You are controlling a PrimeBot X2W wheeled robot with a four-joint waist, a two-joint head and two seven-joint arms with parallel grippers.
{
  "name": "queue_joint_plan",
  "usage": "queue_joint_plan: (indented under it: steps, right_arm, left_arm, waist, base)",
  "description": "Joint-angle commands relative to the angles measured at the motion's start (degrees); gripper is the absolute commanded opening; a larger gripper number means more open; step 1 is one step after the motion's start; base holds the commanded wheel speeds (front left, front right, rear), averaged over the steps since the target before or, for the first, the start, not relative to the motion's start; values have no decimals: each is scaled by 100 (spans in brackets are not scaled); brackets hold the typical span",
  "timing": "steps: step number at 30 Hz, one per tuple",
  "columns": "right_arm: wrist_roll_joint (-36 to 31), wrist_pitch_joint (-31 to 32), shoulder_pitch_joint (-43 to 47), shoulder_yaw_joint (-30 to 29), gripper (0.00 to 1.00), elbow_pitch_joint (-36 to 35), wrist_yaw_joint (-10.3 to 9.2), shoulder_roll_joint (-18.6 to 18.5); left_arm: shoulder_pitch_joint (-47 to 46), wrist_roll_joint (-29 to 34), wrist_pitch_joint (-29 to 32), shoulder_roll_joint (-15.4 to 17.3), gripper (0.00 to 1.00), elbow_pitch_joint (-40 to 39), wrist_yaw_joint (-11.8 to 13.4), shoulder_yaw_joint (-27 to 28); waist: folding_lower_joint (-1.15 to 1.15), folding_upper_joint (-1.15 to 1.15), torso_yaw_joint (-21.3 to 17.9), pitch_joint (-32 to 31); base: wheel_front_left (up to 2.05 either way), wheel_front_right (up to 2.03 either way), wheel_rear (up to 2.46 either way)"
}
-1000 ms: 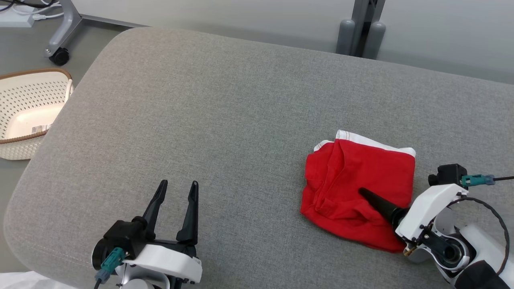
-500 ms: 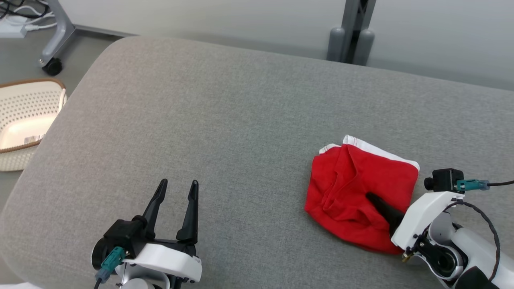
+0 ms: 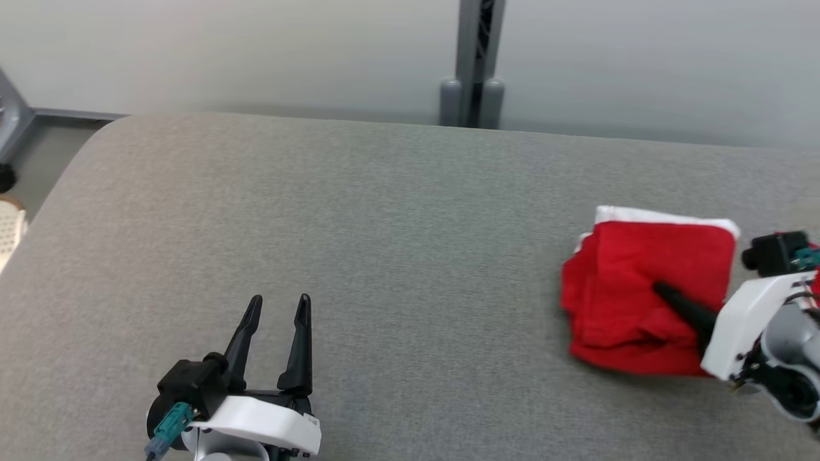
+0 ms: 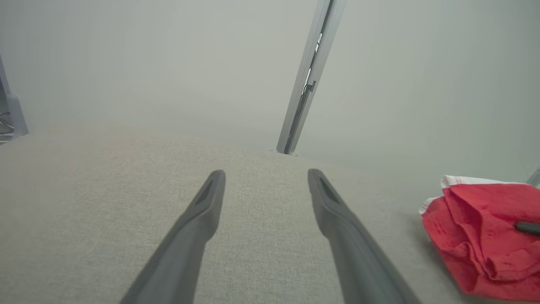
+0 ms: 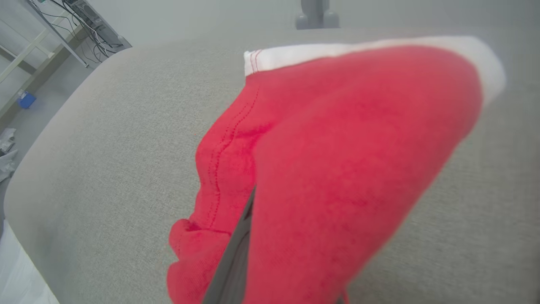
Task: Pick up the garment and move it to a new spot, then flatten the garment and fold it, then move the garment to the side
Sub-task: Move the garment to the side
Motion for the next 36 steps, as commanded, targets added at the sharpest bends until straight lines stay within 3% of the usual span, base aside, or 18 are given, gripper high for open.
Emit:
queue_joint_plan:
  steps: [1,11,21,27,36]
  right_arm:
    - [33,5,-94,1,0,-48,2,-101]
    - [258,-117,-306,-230,0,-242,3,-1091]
    - [104,-522,-503,-480,0,582,2,-1255]
    - [-922,-673,-938,-268,0,1842,2,-992]
    - [-2515,-392,-1768,124,0,3405,1,-823]
  left_arm:
    - [-30,-35,-16,21,100,-23,23,19]
    - [-149,-72,-16,21,100,-20,25,52]
    - [-400,215,-16,23,100,46,-129,95]
    - [-607,428,-16,21,100,88,-238,162]
    - [-849,395,-16,21,100,25,-276,94]
  waist:
    - [0,0,-167,-15]
    - [0,0,-618,186]
    - [0,0,-796,741]
    - [0,0,-742,1186]
    - [0,0,-589,1705]
  base:
    - [0,0,0]
    - [0,0,0]
    - [0,0,0]
    - [0,0,0]
    - [0,0,0]
